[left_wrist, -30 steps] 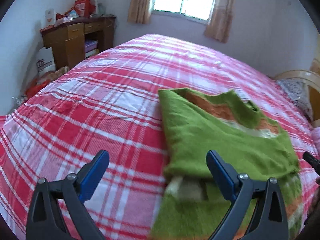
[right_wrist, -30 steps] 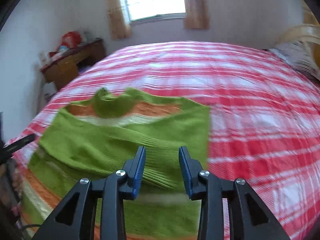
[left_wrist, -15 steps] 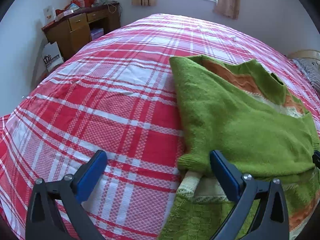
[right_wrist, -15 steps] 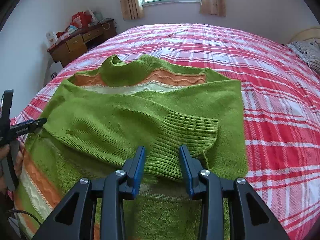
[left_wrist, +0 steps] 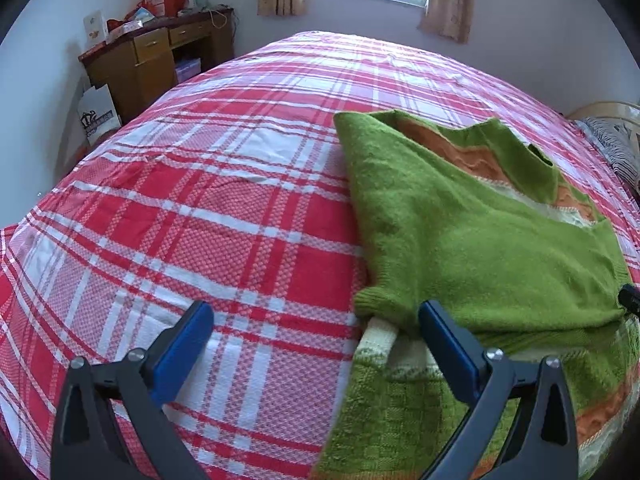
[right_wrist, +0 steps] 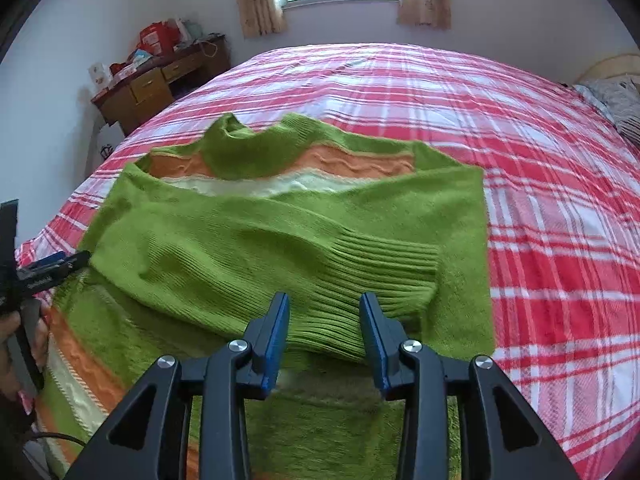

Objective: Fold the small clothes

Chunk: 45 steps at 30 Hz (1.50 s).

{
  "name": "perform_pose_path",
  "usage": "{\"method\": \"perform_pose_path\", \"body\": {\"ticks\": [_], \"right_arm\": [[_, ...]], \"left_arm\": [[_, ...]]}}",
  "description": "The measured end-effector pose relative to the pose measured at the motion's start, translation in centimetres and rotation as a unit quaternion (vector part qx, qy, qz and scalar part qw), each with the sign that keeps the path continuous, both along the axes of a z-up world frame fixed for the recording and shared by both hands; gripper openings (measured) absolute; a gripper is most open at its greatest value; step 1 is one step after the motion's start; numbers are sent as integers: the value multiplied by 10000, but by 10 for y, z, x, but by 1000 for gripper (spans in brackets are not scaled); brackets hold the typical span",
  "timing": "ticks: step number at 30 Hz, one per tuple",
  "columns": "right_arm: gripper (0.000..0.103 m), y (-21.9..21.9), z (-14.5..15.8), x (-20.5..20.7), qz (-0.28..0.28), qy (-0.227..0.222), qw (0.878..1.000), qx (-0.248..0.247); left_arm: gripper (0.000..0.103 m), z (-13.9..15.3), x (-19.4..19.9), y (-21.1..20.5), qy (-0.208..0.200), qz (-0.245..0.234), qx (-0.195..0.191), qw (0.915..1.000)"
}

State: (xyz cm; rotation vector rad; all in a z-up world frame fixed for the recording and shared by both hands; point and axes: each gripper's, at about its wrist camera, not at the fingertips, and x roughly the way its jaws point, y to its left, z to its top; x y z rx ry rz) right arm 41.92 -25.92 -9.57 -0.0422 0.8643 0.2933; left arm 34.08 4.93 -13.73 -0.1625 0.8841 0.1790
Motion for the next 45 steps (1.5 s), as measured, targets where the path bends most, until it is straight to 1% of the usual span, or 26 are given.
{"method": "perform_pose_path", "body": {"ticks": [3,5,8,11,14,15,16,18,19,20,21,22,23,24,25,26,27,28,31,33,37,39,42,45], "right_arm": [[38,11,15,10,44,-224,9997,-23],[38,24,22,31,183,-183,9996,82],[38,56,25,70,331,-181,9991,-185],[38,86,14,115,305,-28,9983,-488],[38,104,-7,155,125,242,9962,-833],[48,107,-15,163,55,313,9953,-918],[52,107,-17,168,-63,146,9959,-890],[54,105,-16,173,-141,205,9961,-845],[53,102,-9,171,-186,182,9972,-697],[53,102,-1,165,-177,11,9982,-567],[53,102,9,157,-133,-302,9984,-462],[53,105,13,155,-121,-470,9976,-492],[54,108,13,157,-113,-495,9972,-544],[54,110,8,163,-77,-318,9978,-569],[54,112,-8,176,-42,90,9975,-698],[57,115,-18,184,-60,286,9962,-818],[58,114,-16,185,-80,188,9966,-798],[58,114,-11,186,-161,204,9968,-756],[58,109,-1,173,-100,238,9987,-429],[58,103,11,151,-7,98,9994,-341],[58,74,42,88,234,-117,9997,-19],[58,53,53,50,285,-186,9993,157],[60,28,56,4,255,-251,9990,255],[60,6,49,-34,147,-210,9990,372]], "left_arm": [[103,0,0,0,-40,7,-51,10000],[103,0,0,0,-53,3,-74,10000],[103,-1,-2,1,-74,-7,-122,9999],[103,-2,-2,3,-94,-12,-158,9998],[103,-3,-2,4,-106,-15,-174,9998],[103,-3,-2,4,-109,-13,-179,9998],[103,-3,-2,5,-109,-14,-181,9998],[103,-3,-2,5,-109,-4,-176,9998],[103,-3,-2,3,-102,6,-134,9999],[103,-2,-1,1,-101,14,-71,9999],[103,-2,-2,1,-107,15,-52,9999],[103,-2,-2,1,-118,16,-88,9999],[103,-3,-1,2,-115,14,-109,9999],[103,-3,-1,2,-111,13,-125,9999],[103,-3,-1,2,-109,13,-112,9999],[103,-3,-1,1,-107,10,-91,9999],[103,-3,0,1,-99,9,-97,9999],[103,-3,0,2,-100,8,-118,9999],[103,-4,0,2,-91,-1,-135,9999],[103,-3,0,3,-105,-4,-165,9998],[103,-2,-1,4,-101,-54,-186,9998],[103,1,-1,2,-76,-99,-130,9998],[103,4,-5,-4,2,-117,46,9999],[103,8,-12,-9,12,-154,139,9998]]}}
